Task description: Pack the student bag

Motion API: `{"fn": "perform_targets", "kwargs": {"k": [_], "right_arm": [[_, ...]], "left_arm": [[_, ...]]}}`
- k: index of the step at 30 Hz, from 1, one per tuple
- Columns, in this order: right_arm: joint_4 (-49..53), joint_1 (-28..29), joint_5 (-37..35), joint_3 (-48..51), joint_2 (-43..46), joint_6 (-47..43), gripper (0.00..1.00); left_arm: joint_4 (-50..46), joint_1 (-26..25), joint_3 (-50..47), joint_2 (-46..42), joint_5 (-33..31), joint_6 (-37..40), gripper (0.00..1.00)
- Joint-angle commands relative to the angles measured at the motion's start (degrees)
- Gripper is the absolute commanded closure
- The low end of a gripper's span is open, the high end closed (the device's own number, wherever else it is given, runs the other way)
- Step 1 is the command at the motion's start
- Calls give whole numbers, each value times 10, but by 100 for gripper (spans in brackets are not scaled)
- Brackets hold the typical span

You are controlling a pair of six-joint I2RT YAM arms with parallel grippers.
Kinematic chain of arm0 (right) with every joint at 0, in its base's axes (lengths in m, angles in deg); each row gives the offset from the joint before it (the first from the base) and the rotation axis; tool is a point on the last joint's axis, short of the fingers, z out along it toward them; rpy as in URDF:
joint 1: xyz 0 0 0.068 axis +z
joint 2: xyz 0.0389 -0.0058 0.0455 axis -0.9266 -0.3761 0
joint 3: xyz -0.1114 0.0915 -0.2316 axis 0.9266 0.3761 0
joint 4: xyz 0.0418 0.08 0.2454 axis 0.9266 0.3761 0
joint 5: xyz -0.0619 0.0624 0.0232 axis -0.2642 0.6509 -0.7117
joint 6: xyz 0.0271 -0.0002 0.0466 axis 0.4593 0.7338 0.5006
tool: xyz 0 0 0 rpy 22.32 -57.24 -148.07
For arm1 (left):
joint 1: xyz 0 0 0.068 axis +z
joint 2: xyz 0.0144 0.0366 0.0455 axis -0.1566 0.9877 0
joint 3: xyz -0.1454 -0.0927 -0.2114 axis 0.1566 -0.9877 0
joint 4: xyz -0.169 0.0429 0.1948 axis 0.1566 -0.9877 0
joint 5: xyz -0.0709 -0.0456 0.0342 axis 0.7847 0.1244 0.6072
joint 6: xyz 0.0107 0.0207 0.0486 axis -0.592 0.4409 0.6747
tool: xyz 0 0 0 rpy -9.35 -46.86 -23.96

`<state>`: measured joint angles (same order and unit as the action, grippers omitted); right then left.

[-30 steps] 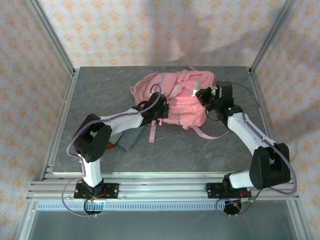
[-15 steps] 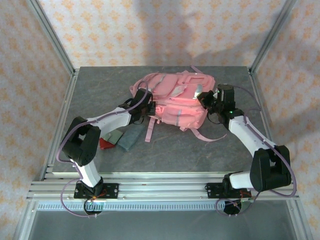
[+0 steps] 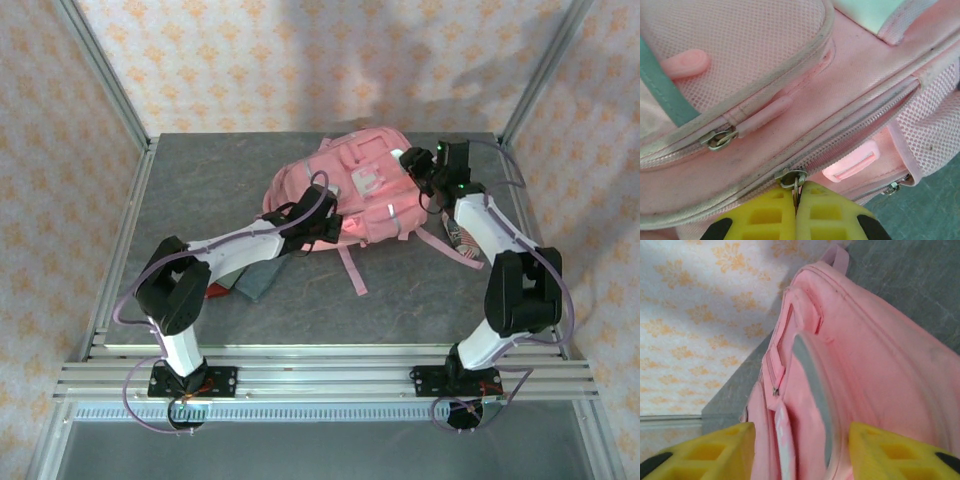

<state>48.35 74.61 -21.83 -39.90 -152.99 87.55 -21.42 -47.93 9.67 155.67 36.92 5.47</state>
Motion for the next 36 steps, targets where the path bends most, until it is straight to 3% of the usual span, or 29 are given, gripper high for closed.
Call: {"fn": "perform_targets", "kwargs": {"k": [1,7,11,19,25,28,32,36], "right_arm": [[7,13,5,61,79,7,43],[-81,47,80,231,187,93,43],[-188,95,102,301,193,153,45],[-256,156,98,268,81,185,46],[-267,162,74,223,8,201,49],[-283,162,63,210,-22,217,63],[-302,162,68,203,-53,236,89],[-304,162,66,207,-51,238,100]], "left_arm": [[7,0,41,23,13,1,100],[5,-3,44,25,18,7,100],[6,-7,38,20,17,8,100],[8,-20,33,16,10,5,100],[9,-37,33,21,9,6,100],[2,-41,36,30,1,10,100],[-3,-41,27,29,-29,13,100],[-18,-37,21,23,-77,30,100]]}}
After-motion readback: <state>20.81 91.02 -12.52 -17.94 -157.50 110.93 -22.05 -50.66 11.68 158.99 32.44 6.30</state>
